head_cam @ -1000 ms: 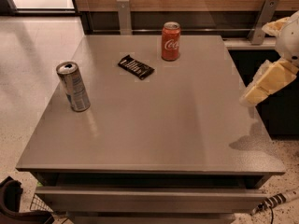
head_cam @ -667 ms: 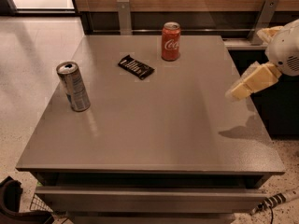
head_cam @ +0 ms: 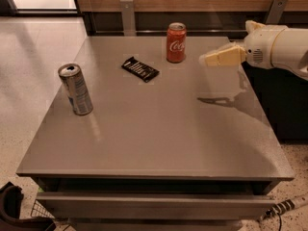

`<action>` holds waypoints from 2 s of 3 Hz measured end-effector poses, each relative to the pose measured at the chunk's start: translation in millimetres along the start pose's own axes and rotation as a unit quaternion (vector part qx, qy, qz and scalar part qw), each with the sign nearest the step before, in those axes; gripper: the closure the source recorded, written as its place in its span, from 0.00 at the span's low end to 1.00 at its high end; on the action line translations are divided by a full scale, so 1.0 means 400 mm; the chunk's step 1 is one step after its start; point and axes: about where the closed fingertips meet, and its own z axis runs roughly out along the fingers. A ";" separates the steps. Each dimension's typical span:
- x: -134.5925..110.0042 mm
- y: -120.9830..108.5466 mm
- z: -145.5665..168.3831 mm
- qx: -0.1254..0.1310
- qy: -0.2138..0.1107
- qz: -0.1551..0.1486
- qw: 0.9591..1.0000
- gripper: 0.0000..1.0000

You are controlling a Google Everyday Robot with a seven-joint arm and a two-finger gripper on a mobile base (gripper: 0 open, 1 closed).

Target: Pick coke can

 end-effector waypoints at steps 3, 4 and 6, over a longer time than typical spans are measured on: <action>-0.001 -0.054 0.175 -0.028 -0.073 0.027 0.997 0.00; 0.020 -0.065 0.241 -0.060 -0.083 0.030 0.994 0.00; 0.046 -0.078 0.341 -0.094 -0.091 0.034 0.991 0.00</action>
Offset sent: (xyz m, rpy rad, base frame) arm 0.0237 0.0027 0.0047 0.0835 -0.0536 -0.0310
